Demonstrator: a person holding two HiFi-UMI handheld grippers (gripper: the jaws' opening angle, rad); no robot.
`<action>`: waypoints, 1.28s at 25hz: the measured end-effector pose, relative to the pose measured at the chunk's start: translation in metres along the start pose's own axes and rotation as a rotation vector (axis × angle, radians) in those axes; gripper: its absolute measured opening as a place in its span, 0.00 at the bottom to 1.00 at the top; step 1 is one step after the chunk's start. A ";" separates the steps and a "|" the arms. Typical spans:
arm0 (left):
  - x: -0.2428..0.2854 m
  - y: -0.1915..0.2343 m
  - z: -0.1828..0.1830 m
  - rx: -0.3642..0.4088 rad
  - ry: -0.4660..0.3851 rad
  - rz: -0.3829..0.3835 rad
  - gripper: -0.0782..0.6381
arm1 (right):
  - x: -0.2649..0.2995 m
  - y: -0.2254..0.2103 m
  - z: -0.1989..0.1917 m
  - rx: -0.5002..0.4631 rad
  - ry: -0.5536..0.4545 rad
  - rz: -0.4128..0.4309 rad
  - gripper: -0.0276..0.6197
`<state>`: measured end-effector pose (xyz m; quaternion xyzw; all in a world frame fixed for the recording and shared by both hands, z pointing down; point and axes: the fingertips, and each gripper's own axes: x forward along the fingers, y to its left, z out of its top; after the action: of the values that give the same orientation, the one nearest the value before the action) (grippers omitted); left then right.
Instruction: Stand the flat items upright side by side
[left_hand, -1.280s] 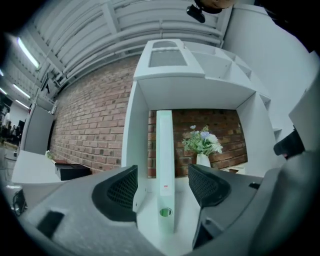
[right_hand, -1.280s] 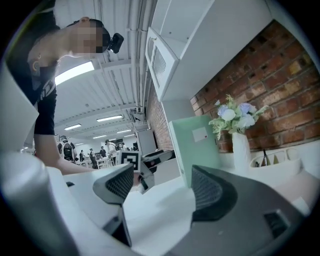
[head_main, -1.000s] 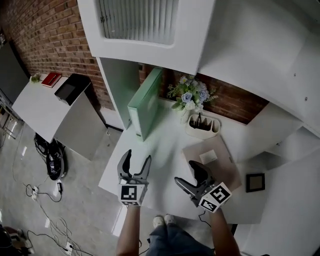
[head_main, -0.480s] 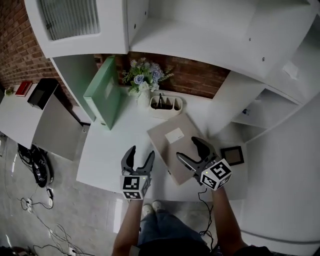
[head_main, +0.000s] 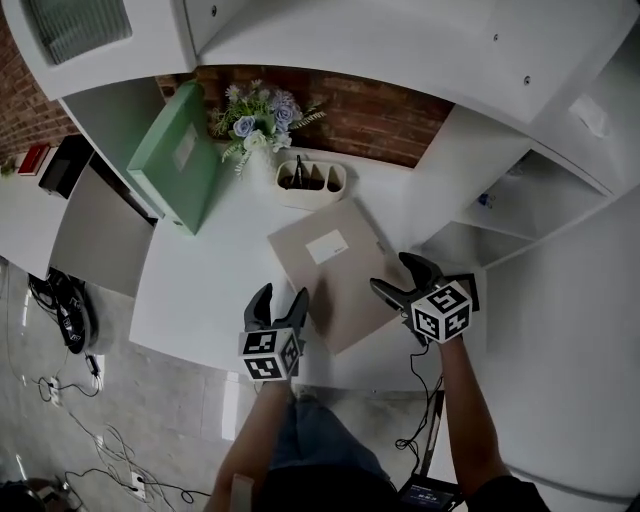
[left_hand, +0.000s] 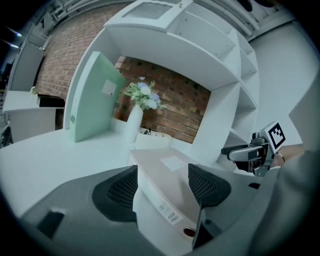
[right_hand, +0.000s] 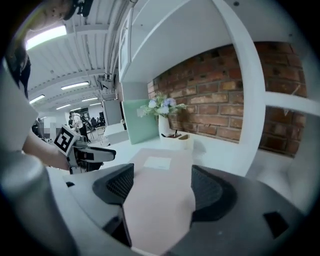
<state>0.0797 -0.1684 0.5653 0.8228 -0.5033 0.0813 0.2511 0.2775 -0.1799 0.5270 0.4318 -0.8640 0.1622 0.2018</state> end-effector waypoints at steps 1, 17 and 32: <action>0.003 0.000 -0.003 -0.014 0.007 0.008 0.51 | 0.004 -0.004 -0.008 0.006 0.028 0.009 0.59; 0.043 -0.006 -0.048 -0.189 0.172 0.015 0.53 | 0.049 -0.039 -0.084 0.158 0.257 0.113 0.60; 0.057 -0.010 -0.058 -0.272 0.267 -0.033 0.56 | 0.057 -0.033 -0.094 0.287 0.274 0.197 0.62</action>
<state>0.1228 -0.1805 0.6342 0.7713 -0.4585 0.1167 0.4257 0.2932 -0.1952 0.6394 0.3436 -0.8347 0.3594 0.2368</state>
